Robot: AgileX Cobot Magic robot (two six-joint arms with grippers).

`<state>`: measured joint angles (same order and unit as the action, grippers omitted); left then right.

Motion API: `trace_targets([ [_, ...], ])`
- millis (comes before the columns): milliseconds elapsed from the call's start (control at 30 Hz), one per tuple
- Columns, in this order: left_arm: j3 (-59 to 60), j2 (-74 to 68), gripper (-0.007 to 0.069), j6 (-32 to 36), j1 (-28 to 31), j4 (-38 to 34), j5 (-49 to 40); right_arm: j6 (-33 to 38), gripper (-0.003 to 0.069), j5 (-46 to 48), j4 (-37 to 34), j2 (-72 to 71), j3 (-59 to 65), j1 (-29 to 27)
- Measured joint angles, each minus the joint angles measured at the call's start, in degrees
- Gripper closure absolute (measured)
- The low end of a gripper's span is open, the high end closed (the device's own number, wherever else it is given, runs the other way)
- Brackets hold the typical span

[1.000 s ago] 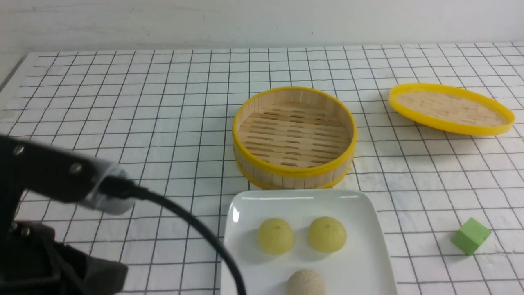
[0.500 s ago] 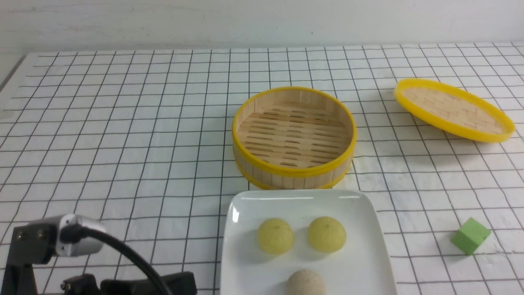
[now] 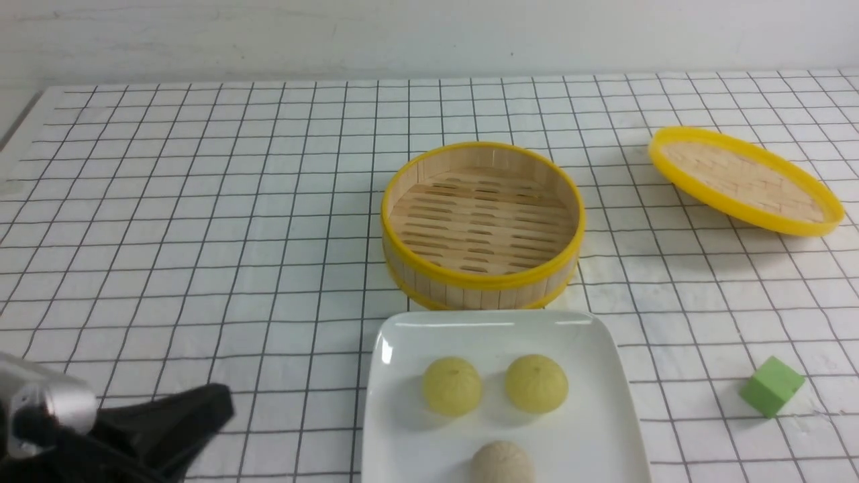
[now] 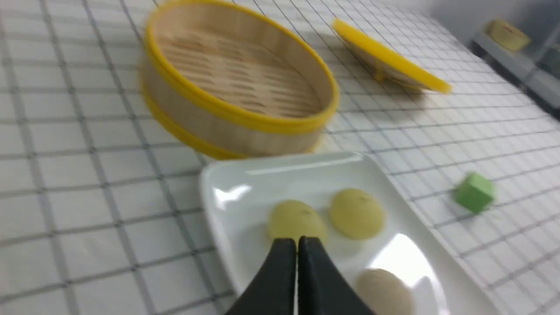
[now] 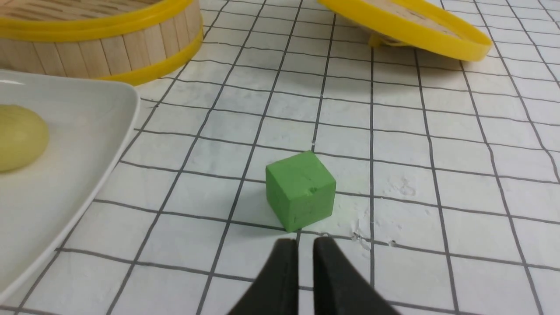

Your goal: Put the steamed buns into the plate on the white-black tablecloth.

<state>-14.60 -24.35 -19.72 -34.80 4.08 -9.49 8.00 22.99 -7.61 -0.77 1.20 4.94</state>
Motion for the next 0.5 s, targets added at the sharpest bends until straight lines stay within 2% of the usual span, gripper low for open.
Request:
trace_targets([
  [33,2.13,2.61,0.0587,6.73,5.25,-1.52,0.05,0.0,0.0577,0.0,0.0,0.0,0.0,0.0],
  [67,3.66,3.94,0.0587,10.3,7.74,-2.03,0.05,0.0,0.0575,0.0,0.0,0.0,0.0,0.0],
  [100,3.97,4.62,0.0587,10.9,8.96,-2.04,0.05,0.0,0.0575,0.0,0.0,0.0,0.0,0.0],
  [167,7.38,8.14,0.0585,15.04,15.14,-2.41,-0.33,0.0,0.0572,0.0,0.0,0.0,0.0,0.0],
  [233,10.5,12.83,0.0581,15.72,20.44,-2.41,-2.02,0.0,0.0568,0.0,0.0,0.0,0.0,0.0],
  [333,12.99,17.02,0.0578,15.44,24.39,-2.21,-4.26,0.0,0.0566,0.0,0.0,0.0,0.0,0.0],
  [367,14.72,20.07,0.0575,14.63,27.35,-1.88,-6.41,0.0,0.0564,0.0,0.0,0.0,0.0,0.0],
  [500,16.2,24.64,0.0572,13.06,32.15,-1.0,-9.77,0.0,0.0559,0.0,0.0,0.0,0.0,0.0],
])
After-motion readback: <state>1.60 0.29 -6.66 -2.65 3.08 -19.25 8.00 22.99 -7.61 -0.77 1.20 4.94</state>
